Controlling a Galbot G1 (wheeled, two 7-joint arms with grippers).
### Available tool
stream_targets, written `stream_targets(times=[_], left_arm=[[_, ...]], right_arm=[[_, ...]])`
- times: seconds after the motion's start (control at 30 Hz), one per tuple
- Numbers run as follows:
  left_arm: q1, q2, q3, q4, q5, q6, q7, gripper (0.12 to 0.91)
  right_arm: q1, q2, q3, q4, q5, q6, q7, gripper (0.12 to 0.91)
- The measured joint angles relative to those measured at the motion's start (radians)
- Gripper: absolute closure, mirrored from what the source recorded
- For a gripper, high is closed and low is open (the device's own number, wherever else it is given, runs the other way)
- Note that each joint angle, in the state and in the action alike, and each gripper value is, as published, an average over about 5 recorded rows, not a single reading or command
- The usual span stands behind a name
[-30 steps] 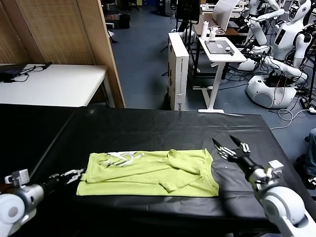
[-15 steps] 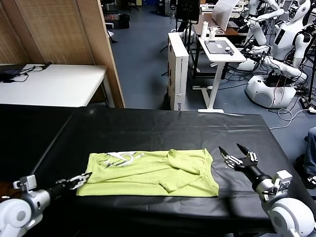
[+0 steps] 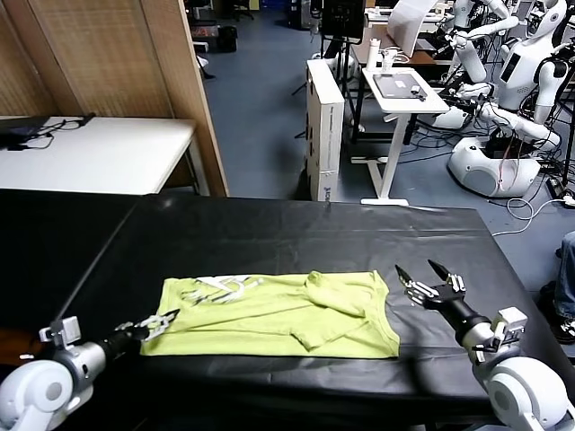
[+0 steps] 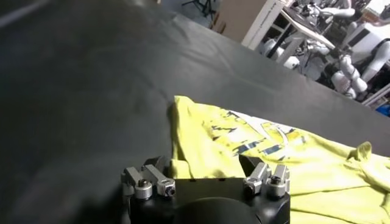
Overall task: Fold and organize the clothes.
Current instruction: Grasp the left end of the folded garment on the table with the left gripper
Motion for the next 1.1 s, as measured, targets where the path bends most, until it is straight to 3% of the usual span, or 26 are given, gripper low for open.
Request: stream_targets(times=[0.27,0.4,0.5,0.77,0.83,0.93,1.1], left_arm=[[-0.001,-0.003,0.018,-0.004,-0.005,0.0,0.003,0.181],[0.0,-0.003,0.018,-0.005,-0.01,0.001,0.002,0.268],[0.001,-0.001,0.018,-0.005,-0.014,0.002,0.001,0.367],[0.001,0.003,0.019,-0.012,-0.035,0.007,-0.017,0.814],[-0.004,0.003,0.023,-0.022,-0.041,0.009,-0.038,0.852],[-0.01,0.009,0.021,-0.04,-0.039,0.009,-0.061,0.848],[0.005,0.04,-0.005,-0.051,-0.032,0.007,-0.056,0.848]], right_arm=[[-0.009,0.017,-0.001,0.002,-0.016,0.001,-0.002,0.118],[-0.012,0.022,-0.002,0.004,-0.024,0.003,-0.003,0.118],[-0.014,0.026,-0.004,0.005,-0.031,0.005,-0.003,0.118],[-0.014,0.039,-0.009,0.004,-0.039,0.008,-0.004,0.118],[-0.014,0.043,-0.009,0.004,-0.039,0.009,-0.003,0.118],[-0.013,0.049,-0.009,0.0,-0.039,0.012,-0.003,0.118],[-0.003,0.061,-0.013,-0.01,-0.04,0.016,0.002,0.118]])
